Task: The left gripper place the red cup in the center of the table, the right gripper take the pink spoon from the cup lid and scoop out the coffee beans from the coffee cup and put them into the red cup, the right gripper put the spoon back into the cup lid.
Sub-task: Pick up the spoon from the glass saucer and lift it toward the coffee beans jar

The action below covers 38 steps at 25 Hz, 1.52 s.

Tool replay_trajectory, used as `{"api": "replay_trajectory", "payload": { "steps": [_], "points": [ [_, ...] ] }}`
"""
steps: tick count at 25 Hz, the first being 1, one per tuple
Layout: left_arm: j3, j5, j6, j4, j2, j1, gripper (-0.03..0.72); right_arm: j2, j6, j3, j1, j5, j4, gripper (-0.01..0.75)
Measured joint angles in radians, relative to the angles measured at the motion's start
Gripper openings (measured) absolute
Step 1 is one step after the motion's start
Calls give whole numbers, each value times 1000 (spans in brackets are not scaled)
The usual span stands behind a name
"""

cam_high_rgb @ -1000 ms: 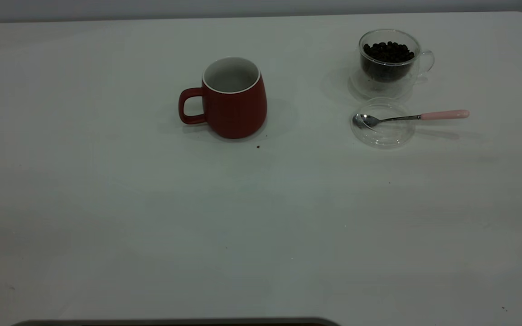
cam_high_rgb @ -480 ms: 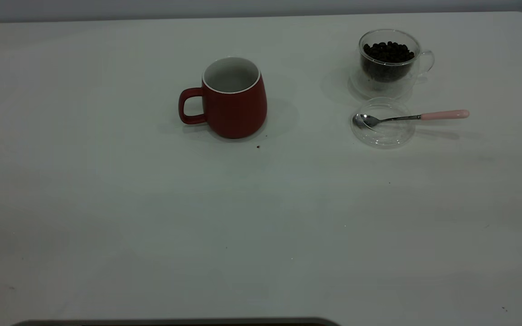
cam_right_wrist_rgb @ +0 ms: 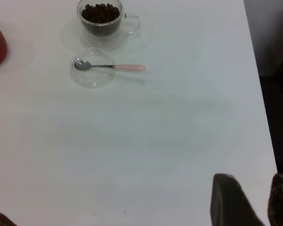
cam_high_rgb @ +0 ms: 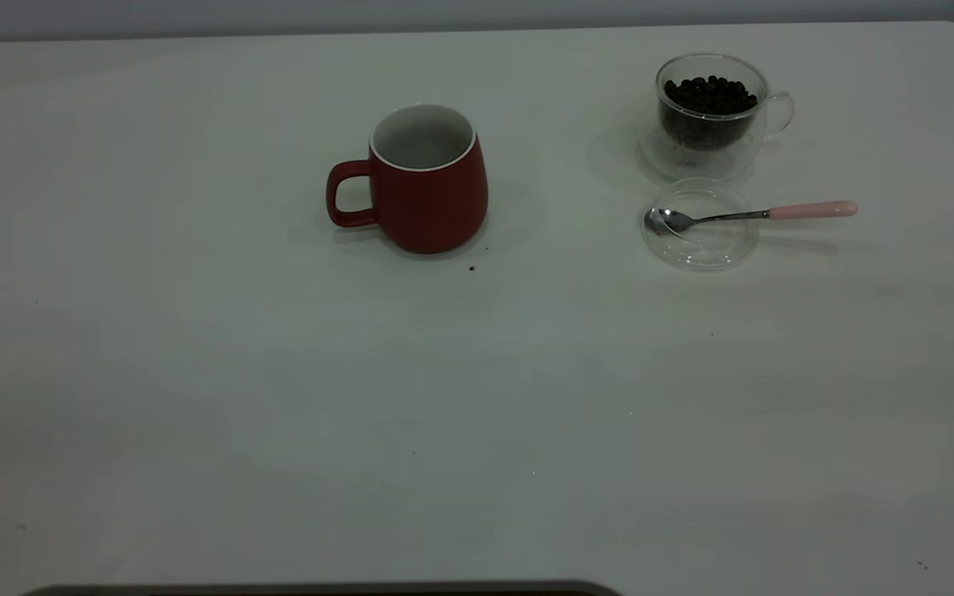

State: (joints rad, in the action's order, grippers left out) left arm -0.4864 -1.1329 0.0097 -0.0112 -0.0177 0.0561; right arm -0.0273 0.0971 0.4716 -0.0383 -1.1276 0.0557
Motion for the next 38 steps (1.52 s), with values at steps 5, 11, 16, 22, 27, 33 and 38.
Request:
{"api": "replay_trajectory", "payload": {
  "steps": [5,11,16,22,27,33,38],
  "points": [
    [0,0,0,0,0,0,492,0,0,0,0,0,4,239],
    [0,0,0,0,0,0,492,0,-16,0,0,2,34,247],
    [0,0,0,0,0,0,492,-11,-88,12,0,96,29,425],
    [0,0,0,0,0,0,492,-215,-113,48,0,312,75,689],
    [0,0,1,0,0,0,492,-537,-43,170,0,361,188,695],
    [0,0,1,0,0,0,492,-939,98,326,0,371,318,681],
    [0,0,1,0,0,0,492,-1189,235,394,-2,391,473,681]
  ]
}}
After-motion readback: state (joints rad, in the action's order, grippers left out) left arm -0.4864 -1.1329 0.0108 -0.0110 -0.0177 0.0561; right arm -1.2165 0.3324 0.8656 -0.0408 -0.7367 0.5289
